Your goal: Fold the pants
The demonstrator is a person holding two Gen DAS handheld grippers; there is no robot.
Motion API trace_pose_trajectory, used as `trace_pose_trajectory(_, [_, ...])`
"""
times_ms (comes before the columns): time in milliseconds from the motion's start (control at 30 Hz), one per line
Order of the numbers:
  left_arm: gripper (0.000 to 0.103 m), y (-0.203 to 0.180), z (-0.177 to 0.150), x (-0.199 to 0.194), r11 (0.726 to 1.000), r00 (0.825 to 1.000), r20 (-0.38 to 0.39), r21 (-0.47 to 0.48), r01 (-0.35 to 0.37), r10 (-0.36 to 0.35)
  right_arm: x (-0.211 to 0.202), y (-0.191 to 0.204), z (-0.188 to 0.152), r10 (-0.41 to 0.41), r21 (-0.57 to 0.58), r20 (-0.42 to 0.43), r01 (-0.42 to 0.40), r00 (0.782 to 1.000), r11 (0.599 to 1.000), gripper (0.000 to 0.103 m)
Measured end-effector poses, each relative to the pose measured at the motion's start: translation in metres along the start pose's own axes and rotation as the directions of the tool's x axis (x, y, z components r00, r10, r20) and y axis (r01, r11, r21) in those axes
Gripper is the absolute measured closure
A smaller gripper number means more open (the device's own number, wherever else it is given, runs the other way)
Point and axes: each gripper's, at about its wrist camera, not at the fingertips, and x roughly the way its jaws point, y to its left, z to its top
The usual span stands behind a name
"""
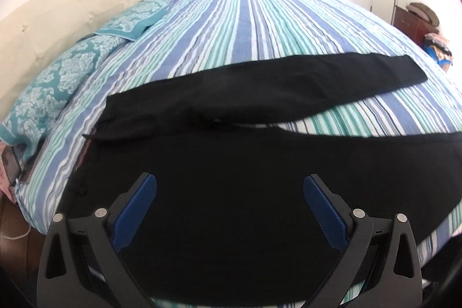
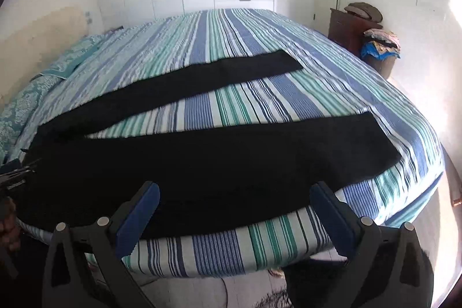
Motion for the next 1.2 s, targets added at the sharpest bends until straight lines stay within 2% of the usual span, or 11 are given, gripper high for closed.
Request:
trace_pose_trajectory(67, [0.001, 0.008, 0.017, 0.018, 0.998, 0.999, 0.011, -0.036, -0.047, 0.047, -0.007, -0.011, 0.030, 0.008, -0.017, 0.161, -0.005, 0.987, 1.000, 0.000])
trace_pose_trajectory(133, [0.001, 0.017, 0.030, 0.037, 0.994, 0.997, 0.016, -0.085, -0.075, 0.076, 0.011, -0.024, 0.057, 0.055, -0.030, 0.213, -0.050, 0.976, 0.998, 0.000])
trace_pose_trajectory(267, [0.001, 0.030, 0.036, 0.086, 0.986, 0.991, -0.036, -0.100, -0.130, 0.127, 0.132, -0.064, 0.095, 0.067, 0.065, -0.151, -0.058, 0.986, 0.996, 0.000])
trace_pose_trajectory(367, [0.001, 0.034, 0.020, 0.119, 0.983, 0.979, -0.111, -0.040, -0.177, 0.172, 0.190, -0.100, 0.135, 0.073, 0.064, -0.125, -0.066, 0.990, 0.996, 0.000])
trace_pose_trajectory(500, [0.000, 0.047, 0.003, 0.122, 0.983, 0.989, -0.090, -0.130, -0.126, 0.115, 0.301, -0.137, 0.201, 0.055, 0.008, -0.288, -0.055, 0.956, 0.998, 0.001])
trace_pose_trajectory(567, [0.000, 0.046, 0.001, 0.126, 0.984, 0.990, -0.088, -0.134, -0.118, 0.107, 0.350, -0.152, 0.223, 0.040, 0.012, -0.344, -0.038, 0.938, 0.999, 0.007])
trace_pose_trajectory(700, [0.000, 0.046, -0.004, 0.126, 0.984, 0.993, -0.066, -0.148, -0.103, 0.094, 0.426, -0.169, 0.248, 0.012, 0.040, -0.425, 0.005, 0.905, 0.999, 0.045])
trace_pose_trajectory(833, [0.000, 0.048, -0.006, 0.129, 0.983, 0.996, -0.054, -0.164, -0.084, 0.076, 0.480, -0.168, 0.247, 0.035, 0.060, -0.494, -0.006, 0.869, 0.998, 0.050])
trace_pose_trajectory(900, [0.000, 0.047, -0.007, 0.129, 0.983, 0.996, -0.050, -0.164, -0.084, 0.077, 0.490, -0.166, 0.244, 0.050, 0.048, -0.498, -0.030, 0.866, 0.998, 0.055])
trace_pose_trajectory(967, [0.000, 0.046, -0.006, 0.130, 0.983, 0.996, -0.049, -0.165, -0.083, 0.076, 0.478, -0.164, 0.249, 0.080, 0.047, -0.447, -0.066, 0.891, 0.997, 0.089])
trace_pose_trajectory(1200, [0.000, 0.046, -0.005, 0.129, 0.983, 0.995, -0.056, -0.163, -0.086, 0.078, 0.322, -0.132, 0.243, 0.214, -0.041, -0.275, -0.233, 0.937, 0.972, 0.095])
